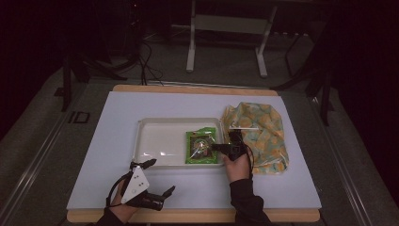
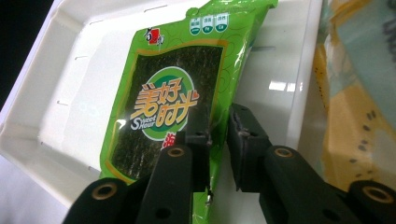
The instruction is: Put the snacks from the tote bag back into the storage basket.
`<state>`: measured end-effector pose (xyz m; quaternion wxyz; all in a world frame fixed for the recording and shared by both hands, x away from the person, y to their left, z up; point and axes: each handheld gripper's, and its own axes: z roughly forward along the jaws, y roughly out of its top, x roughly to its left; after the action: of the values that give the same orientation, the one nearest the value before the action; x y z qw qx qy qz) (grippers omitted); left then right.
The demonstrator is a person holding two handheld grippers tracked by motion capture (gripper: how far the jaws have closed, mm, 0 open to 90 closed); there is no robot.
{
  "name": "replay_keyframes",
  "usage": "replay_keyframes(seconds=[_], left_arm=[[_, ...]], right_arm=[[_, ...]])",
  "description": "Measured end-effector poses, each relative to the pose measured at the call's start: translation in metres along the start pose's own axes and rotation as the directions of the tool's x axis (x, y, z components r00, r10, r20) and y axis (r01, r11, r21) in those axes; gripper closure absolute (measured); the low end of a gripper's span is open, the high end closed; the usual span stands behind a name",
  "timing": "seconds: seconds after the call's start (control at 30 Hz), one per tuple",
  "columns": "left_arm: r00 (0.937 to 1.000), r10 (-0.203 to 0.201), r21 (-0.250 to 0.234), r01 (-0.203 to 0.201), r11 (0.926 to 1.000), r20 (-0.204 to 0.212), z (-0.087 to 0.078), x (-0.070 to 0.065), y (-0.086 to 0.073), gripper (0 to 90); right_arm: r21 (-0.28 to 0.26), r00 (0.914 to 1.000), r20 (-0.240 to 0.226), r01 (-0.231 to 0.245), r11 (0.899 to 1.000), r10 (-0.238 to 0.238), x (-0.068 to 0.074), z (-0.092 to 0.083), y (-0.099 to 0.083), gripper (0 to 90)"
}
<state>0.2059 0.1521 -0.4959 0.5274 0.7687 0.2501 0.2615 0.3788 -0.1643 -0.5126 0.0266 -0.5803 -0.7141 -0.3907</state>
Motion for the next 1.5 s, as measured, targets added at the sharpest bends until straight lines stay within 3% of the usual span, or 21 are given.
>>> replay_keyframes(seconds=[0.27, 0.53, 0.63, 0.87, 1.23, 1.3, 1.5], left_arm=[[1.0000, 0.000, 0.001, 0.000, 1.0000, -0.001, 0.000, 0.000, 0.000, 0.2], [1.0000, -0.002, 0.001, 0.002, 1.0000, -0.004, 0.000, 0.000, 0.000, 0.2], [1.0000, 0.001, 0.001, -0.001, 1.0000, -0.001, 0.000, 0.000, 0.000, 0.2], [1.0000, -0.001, 0.002, 0.001, 1.0000, -0.002, 0.001, 0.000, 0.000, 0.2], [1.0000, -0.005, 0.003, 0.005, 1.0000, -0.002, 0.001, 0.000, 0.000, 0.2], [1.0000, -0.005, 0.003, 0.005, 1.0000, -0.001, 0.001, 0.000, 0.000, 0.2], [1.0000, -0.006, 0.002, 0.006, 1.0000, -0.002, 0.001, 0.000, 0.000, 0.2]], right_arm=[[-0.025, 0.9996, -0.012, 0.027, 0.999, -0.027, 0.006, -0.009, 0.007, 72.6], [0.010, 0.9922, -0.026, 0.123, 0.992, -0.122, 0.017, -0.017, 0.021, 69.4], [0.001, 0.9837, -0.031, 0.177, 0.984, -0.177, 0.022, -0.019, 0.024, 64.2], [0.013, 0.9690, 0.022, 0.246, 0.969, -0.246, 0.033, -0.025, 0.031, 54.1], [-0.036, 0.9517, 0.026, 0.307, 0.951, -0.306, 0.042, -0.049, 0.046, 43.8], [-0.040, 0.9448, 0.064, 0.324, 0.945, -0.321, 0.042, -0.054, 0.047, 41.1], [-0.057, 0.9420, 0.100, 0.327, 0.943, -0.320, 0.038, -0.066, 0.049, 28.7]])
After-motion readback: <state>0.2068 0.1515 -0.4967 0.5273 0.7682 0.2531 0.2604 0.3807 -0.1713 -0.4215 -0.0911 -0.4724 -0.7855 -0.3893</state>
